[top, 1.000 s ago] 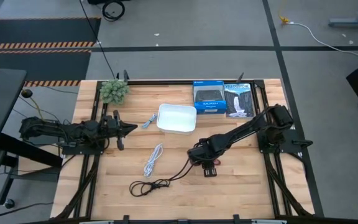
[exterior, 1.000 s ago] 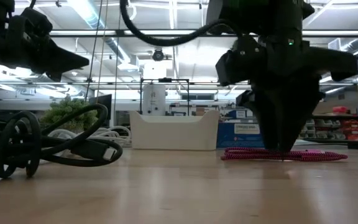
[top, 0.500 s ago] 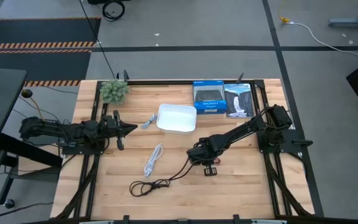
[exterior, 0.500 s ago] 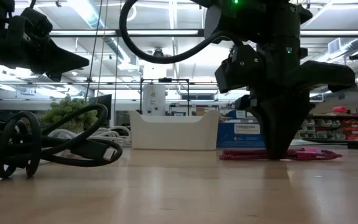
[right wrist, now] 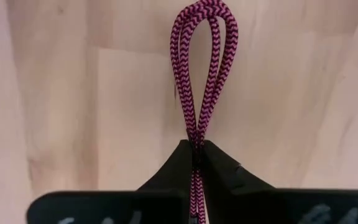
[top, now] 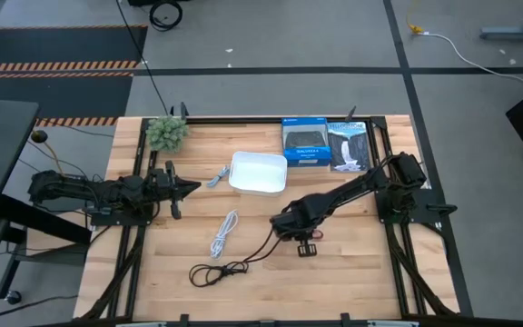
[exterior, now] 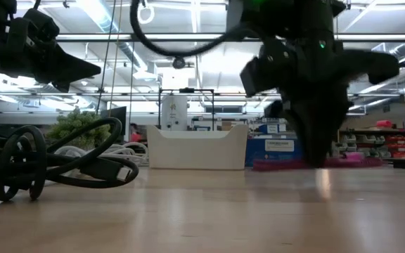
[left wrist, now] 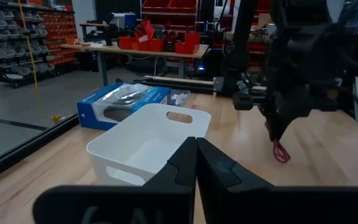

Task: Pick and place USB-C Cables
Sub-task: Put the red charger cable into the white bin

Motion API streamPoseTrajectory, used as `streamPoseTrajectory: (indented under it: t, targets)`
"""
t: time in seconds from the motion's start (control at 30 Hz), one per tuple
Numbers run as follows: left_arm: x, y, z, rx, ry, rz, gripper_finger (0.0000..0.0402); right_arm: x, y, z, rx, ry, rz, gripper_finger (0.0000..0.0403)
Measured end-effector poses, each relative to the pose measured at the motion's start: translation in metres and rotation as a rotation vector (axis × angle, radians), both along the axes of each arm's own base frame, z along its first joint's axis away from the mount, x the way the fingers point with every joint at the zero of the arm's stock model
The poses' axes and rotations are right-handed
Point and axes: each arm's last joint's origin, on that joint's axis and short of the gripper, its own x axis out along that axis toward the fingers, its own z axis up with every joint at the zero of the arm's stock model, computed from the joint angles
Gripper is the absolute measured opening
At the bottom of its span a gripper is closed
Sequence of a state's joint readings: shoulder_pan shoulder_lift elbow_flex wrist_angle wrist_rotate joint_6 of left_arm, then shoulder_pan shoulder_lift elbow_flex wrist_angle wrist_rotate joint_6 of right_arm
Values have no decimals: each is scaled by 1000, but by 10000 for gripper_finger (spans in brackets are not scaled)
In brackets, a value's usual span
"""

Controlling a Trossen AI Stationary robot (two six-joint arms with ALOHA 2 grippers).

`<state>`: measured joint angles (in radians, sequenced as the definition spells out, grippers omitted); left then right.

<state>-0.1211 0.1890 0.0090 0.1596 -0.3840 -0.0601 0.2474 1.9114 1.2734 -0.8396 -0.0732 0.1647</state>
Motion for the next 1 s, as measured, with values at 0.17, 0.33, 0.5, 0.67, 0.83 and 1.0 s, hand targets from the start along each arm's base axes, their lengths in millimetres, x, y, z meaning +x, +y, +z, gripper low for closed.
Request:
streamPoseTrajectory:
  t: [0.17,0.33,0.5,0.67,0.83,1.0]
  targets:
    - [0,0,0,0,0,1,14,12,-5,20,8,-28,-21,19]
    - [0,0,0,0,0,0,14,20,-15,37,11,-34,-65,19]
    - [0,0,0,0,0,1,14,27,-25,53,40,-44,-122,19]
    - [0,0,0,0,0,0,14,35,-26,75,52,-91,-128,19]
    - [0,0,0,0,0,1,14,45,-26,105,63,-185,-120,19]
    - [0,0,0,0,0,0,13,51,-36,134,41,-256,-128,19]
